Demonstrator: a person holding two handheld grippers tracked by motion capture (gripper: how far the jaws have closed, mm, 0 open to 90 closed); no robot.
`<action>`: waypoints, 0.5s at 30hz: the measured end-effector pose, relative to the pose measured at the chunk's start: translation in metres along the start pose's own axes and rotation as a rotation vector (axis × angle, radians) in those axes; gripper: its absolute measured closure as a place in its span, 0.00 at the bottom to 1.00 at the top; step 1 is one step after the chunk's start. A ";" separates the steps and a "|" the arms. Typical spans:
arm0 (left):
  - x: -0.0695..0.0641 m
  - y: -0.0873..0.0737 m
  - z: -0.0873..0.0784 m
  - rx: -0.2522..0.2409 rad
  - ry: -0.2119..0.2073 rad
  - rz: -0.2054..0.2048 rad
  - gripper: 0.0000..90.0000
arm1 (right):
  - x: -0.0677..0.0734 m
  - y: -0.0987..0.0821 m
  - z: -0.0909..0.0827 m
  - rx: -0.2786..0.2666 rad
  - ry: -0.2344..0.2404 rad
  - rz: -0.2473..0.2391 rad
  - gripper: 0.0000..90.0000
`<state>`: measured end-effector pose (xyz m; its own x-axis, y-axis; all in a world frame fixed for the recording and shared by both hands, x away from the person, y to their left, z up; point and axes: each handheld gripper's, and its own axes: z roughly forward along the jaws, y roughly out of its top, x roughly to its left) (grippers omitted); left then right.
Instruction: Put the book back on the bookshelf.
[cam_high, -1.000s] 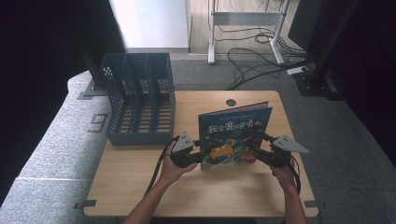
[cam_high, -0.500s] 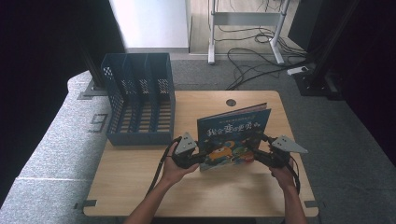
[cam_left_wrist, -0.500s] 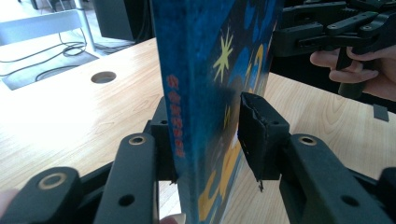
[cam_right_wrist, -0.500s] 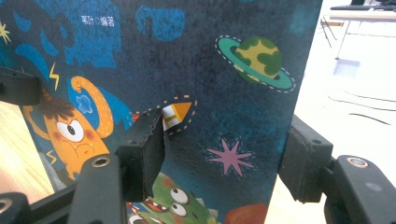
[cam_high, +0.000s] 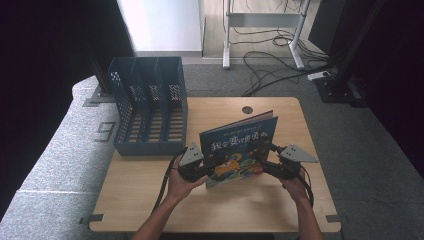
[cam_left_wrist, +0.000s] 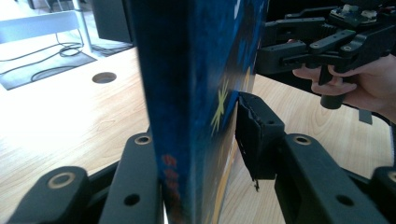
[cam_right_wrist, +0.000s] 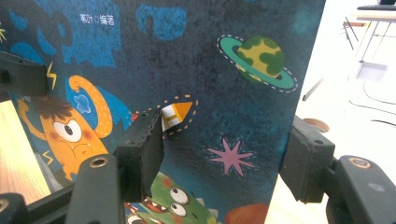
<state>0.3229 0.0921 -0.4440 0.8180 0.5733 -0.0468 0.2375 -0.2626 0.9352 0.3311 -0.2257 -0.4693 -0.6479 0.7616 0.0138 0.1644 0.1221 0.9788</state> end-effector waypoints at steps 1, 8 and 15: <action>0.000 0.000 -0.001 -0.003 -0.007 -0.007 0.70 | 0.000 0.000 0.000 0.000 0.000 0.000 0.40; 0.002 -0.002 -0.001 -0.022 -0.032 -0.036 0.69 | 0.006 0.001 0.005 0.000 0.026 -0.005 0.40; 0.002 -0.006 0.001 -0.058 -0.044 -0.059 0.68 | 0.007 0.000 0.006 -0.005 0.035 0.007 0.40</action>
<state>0.3236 0.0938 -0.4497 0.8258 0.5517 -0.1168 0.2563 -0.1827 0.9492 0.3313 -0.2168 -0.4700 -0.6723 0.7398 0.0273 0.1654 0.1142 0.9796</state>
